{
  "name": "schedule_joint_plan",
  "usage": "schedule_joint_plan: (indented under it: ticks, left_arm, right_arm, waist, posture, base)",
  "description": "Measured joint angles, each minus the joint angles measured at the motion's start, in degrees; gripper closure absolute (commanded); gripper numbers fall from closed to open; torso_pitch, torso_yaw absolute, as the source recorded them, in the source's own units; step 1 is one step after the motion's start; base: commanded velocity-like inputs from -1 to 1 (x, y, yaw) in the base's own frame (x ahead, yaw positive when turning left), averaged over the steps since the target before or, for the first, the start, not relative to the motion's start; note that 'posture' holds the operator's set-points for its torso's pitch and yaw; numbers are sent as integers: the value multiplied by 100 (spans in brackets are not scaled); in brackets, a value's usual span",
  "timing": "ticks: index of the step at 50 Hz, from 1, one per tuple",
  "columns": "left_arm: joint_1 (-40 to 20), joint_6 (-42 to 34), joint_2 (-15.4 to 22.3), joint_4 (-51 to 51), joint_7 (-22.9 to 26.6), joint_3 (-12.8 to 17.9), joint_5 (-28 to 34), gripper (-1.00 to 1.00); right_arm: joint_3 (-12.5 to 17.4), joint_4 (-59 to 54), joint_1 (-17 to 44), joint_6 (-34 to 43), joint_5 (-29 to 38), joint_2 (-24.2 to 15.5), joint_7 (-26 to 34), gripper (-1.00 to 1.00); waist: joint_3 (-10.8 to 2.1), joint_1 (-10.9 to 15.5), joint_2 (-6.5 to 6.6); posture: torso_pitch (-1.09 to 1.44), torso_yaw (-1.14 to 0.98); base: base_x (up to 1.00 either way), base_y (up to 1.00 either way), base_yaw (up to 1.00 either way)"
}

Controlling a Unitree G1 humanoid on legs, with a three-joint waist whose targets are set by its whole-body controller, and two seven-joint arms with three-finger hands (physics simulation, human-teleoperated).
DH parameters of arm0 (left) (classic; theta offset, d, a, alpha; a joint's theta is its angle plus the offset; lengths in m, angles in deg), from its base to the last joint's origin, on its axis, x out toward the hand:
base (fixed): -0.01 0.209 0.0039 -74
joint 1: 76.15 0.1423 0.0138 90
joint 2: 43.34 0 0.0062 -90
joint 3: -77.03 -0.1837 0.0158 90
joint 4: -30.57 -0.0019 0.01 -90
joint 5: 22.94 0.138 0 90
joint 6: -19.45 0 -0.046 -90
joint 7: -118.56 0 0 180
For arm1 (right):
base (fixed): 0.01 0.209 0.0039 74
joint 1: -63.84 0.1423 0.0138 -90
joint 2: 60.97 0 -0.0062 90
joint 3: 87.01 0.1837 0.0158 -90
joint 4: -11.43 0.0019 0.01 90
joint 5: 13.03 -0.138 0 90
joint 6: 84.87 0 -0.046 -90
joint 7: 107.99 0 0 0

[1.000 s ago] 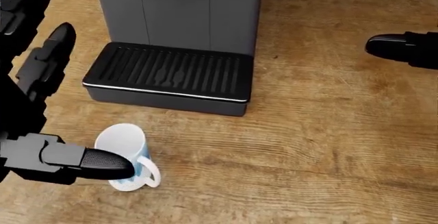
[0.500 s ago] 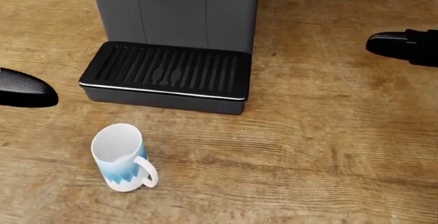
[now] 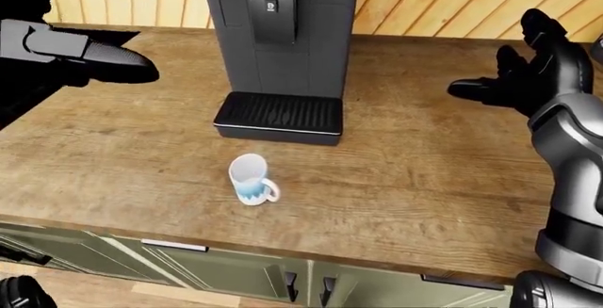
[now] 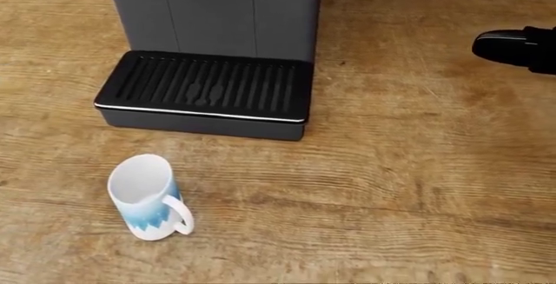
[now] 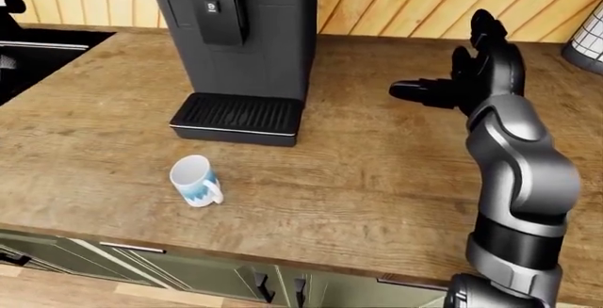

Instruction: Pick the mug from under the coffee machine dispenser and place it on the counter.

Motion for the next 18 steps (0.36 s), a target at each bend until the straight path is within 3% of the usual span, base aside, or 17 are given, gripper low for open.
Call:
schedule_joint_plan:
  ticks: [7,18]
  left_arm:
    - [-32,290,469,-287,-76,70,-185,-100]
    - [-483,756,1403,-826,-103,-128,-565,-100]
  right_arm:
    - [-6,-36,33,-9,-7,-33,-18,-100]
    - [-6,-75,56,-46,-14,-70,-4,-100]
  waist:
    - [11,-10,21]
    - [21,-16,41]
  posture:
    - [0,0]
    - [0,0]
  base:
    - [0,0,0]
    - [0,0,0]
